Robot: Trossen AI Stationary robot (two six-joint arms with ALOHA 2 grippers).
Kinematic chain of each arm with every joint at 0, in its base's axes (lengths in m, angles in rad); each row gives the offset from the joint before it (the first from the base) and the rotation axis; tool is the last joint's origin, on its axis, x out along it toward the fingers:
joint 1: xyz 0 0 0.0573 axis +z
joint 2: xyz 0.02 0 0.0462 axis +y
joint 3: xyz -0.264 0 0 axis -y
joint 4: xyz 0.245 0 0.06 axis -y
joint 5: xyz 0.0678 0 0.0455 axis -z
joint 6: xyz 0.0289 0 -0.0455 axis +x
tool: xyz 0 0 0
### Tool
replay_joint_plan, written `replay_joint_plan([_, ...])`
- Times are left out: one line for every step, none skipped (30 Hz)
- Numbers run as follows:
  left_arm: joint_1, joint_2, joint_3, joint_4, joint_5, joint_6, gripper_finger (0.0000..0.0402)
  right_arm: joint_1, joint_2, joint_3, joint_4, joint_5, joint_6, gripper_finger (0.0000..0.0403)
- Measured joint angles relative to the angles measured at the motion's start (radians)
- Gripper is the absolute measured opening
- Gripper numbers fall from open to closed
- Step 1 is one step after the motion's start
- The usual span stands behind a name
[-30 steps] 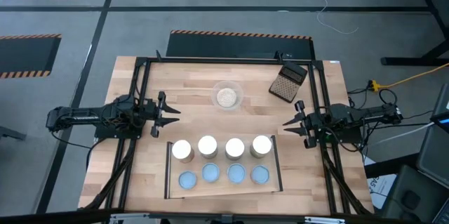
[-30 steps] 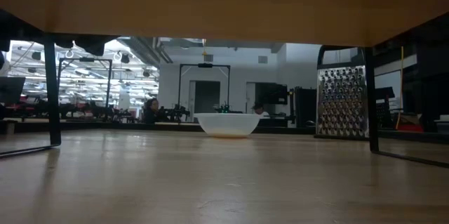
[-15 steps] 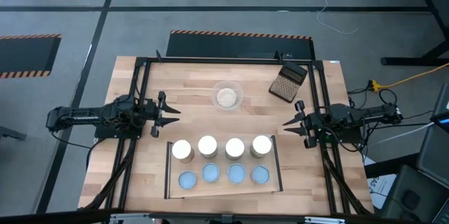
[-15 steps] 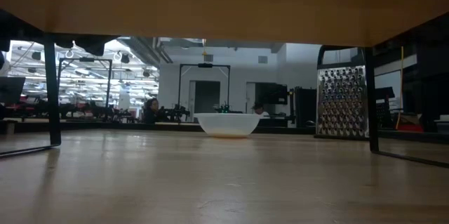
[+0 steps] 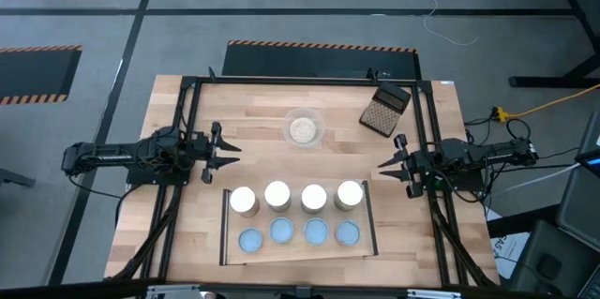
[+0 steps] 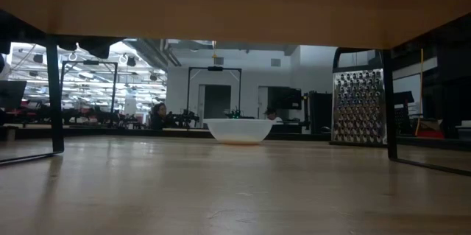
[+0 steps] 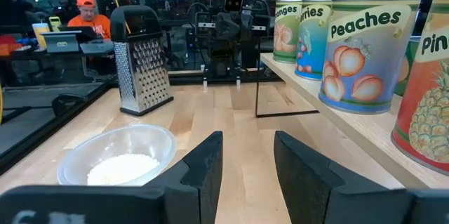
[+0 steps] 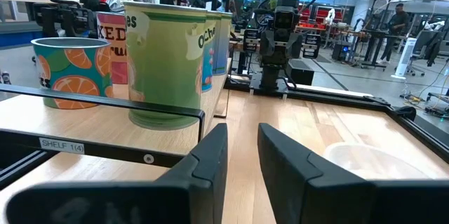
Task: Pick and place cans onto a shelf
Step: Return to Home Position
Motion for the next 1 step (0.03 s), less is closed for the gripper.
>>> replay_joint_plan([0.000, 0.000, 0.000, 0.000, 0.000, 0.000, 0.0121, 0.000, 0.000, 0.000, 0.000, 0.000, 0.000, 0.0085])
